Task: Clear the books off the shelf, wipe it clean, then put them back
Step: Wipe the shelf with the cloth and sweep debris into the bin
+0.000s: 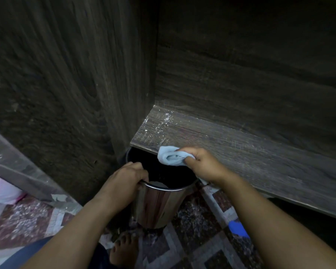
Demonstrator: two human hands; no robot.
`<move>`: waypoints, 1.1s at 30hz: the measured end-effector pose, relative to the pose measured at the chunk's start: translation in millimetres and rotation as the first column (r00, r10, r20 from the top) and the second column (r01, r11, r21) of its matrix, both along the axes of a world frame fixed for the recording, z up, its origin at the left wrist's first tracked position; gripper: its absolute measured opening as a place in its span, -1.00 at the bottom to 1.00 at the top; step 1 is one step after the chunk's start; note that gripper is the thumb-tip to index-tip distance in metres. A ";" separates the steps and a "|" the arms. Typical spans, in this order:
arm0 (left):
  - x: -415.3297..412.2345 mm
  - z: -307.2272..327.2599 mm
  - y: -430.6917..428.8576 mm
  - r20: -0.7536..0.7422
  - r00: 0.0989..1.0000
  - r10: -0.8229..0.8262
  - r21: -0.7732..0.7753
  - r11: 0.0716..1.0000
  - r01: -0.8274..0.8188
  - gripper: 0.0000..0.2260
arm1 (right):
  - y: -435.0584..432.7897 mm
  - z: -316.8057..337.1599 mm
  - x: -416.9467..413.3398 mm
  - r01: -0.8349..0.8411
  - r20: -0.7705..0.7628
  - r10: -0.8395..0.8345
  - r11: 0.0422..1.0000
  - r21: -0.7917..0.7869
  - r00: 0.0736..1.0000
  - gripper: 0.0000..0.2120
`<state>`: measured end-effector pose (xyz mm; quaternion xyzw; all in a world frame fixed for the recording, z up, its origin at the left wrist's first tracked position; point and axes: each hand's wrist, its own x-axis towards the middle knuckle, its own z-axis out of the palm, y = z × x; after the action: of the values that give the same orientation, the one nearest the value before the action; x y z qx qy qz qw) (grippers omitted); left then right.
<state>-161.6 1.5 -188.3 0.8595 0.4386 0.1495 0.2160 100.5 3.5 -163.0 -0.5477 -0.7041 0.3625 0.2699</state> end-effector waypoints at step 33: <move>38.4 0.2 -4.5 -0.034 0.995 -0.097 0.008 0.995 0.097 -0.69 | 35.9 -30.1 88.7 0.484 0.317 -0.543 0.839 0.250 0.778 -0.57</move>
<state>-123.2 -3.1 -188.1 0.8832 0.3991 0.1265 0.2112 189.2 39.4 -193.1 -0.7553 -0.5917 0.1075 0.2606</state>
